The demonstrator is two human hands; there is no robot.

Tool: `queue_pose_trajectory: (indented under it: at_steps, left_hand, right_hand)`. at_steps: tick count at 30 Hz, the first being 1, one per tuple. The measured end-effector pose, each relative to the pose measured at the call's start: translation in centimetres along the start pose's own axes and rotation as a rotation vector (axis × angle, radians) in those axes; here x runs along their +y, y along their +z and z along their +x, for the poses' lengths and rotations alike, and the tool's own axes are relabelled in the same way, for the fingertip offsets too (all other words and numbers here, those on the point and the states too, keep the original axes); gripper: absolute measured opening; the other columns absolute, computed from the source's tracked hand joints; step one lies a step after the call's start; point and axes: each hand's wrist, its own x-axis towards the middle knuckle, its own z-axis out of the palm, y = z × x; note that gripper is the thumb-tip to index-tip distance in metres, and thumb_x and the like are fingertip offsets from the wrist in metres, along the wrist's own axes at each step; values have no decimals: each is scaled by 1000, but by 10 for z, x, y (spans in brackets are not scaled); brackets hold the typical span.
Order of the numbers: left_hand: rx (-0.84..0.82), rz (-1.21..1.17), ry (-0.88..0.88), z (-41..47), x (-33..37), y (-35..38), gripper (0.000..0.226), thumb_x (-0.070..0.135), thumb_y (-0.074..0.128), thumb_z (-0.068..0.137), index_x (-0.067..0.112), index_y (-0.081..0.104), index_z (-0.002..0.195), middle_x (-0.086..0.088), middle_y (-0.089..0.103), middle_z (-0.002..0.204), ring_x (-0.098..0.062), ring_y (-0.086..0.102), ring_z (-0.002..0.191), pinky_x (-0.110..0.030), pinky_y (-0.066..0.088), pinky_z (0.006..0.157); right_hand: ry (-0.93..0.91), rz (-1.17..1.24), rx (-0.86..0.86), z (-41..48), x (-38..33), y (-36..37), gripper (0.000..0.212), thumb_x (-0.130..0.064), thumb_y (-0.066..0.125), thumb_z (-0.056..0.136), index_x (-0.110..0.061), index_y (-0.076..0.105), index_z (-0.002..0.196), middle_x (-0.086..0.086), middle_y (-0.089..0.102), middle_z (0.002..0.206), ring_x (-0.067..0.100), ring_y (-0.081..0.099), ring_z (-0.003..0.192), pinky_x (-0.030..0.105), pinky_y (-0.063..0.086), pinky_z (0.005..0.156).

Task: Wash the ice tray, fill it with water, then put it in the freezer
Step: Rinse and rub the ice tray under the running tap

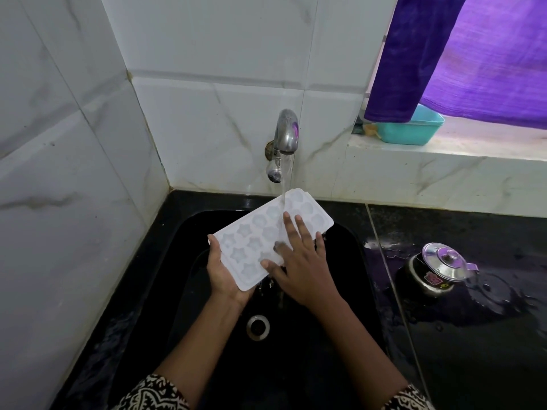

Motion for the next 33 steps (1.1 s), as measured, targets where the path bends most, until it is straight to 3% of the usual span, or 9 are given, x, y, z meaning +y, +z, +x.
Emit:
queue_pose_trajectory:
  at_steps: [2,5,7,11,15,21,25,30,33]
  left_hand:
    - [0,9,26,1,3,-1,76,68,26,91,8,55,128,-19,63,125,-38,63,111,-49,56,83]
    - [-6,16,35,0,0,-2,74,67,25,93,9,56,125,-19,65,122,-36,64,108,-46,57,79]
    - [3,19,18,0,-3,-2,76,68,25,92,8,55,128,-19,63,125,-37,63,111,-47,57,83]
    - [15,25,46,4,0,-4,78,69,28,91,8,51,134,-19,60,129,-38,59,116,-49,54,89]
    - [3,30,50,4,-2,-4,76,69,27,91,9,52,132,-18,60,130,-37,59,116,-49,53,90]
    - [4,37,52,9,5,-7,80,70,27,90,7,49,135,-20,58,132,-39,57,119,-54,47,96]
    - [-1,35,40,7,-1,-10,79,70,27,90,8,51,134,-19,59,131,-39,58,118,-53,48,96]
    - [3,27,45,9,5,-11,79,70,27,90,8,51,133,-19,59,130,-38,59,117,-53,48,95]
    - [-5,32,41,6,2,-11,78,69,26,91,8,51,133,-20,60,129,-39,59,116,-52,50,93]
  right_hand:
    - [-14,10,-21,-4,5,2,68,-69,14,82,-29,53,121,-11,-20,152,7,-27,138,52,-5,115]
    - [26,51,52,-1,13,-2,64,-67,14,83,-30,62,103,-5,-7,158,11,-20,142,53,-3,115]
    - [25,25,65,2,7,-1,65,-68,13,83,-27,62,99,-6,-8,158,11,-19,143,51,-5,113]
    - [-21,5,19,1,10,4,67,-69,14,83,-29,59,112,-12,-19,151,9,-23,141,51,-6,115]
    - [7,20,118,4,14,4,60,-65,18,87,-26,63,93,-5,-5,157,13,-13,144,53,-2,114]
    - [-42,17,6,-2,12,8,70,-70,14,83,-30,50,127,-13,-21,151,6,-27,139,48,-9,113]
    - [12,37,98,3,11,7,61,-65,17,86,-28,61,103,-4,-5,158,10,-19,142,53,-3,114]
    - [-45,18,-11,0,7,9,69,-70,13,83,-30,52,124,-11,-20,152,7,-27,139,49,-9,114]
    - [12,45,47,2,16,6,61,-66,14,85,-31,60,104,-7,-11,156,9,-22,141,52,-2,115]
